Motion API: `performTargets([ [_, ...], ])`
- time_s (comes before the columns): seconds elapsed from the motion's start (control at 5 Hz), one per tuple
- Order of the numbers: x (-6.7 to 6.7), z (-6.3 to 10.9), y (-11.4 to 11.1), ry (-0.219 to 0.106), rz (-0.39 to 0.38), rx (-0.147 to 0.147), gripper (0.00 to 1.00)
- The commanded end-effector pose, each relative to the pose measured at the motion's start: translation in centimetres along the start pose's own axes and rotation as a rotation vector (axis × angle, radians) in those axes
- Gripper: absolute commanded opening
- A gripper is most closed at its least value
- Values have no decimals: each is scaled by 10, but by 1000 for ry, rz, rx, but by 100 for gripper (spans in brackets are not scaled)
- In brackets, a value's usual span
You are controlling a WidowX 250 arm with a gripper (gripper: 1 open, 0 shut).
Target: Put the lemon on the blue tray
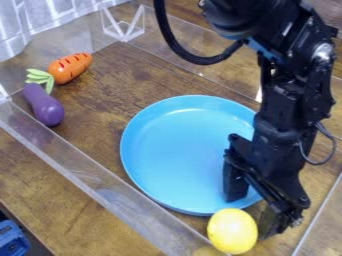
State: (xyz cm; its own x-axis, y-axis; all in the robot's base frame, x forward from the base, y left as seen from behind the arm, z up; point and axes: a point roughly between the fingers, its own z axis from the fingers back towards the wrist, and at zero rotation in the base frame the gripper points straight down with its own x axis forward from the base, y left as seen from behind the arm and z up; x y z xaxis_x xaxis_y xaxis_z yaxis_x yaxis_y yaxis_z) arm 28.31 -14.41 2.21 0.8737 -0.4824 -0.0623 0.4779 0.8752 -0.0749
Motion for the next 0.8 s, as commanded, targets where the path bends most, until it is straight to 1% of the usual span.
performTargets([
  [0.0,-2,-3,4,8,34,-5,100],
  [0.4,-6,-7,10,22,93,-9,100],
  [0.6,-8,-10,3,32,108,-9,100],
])
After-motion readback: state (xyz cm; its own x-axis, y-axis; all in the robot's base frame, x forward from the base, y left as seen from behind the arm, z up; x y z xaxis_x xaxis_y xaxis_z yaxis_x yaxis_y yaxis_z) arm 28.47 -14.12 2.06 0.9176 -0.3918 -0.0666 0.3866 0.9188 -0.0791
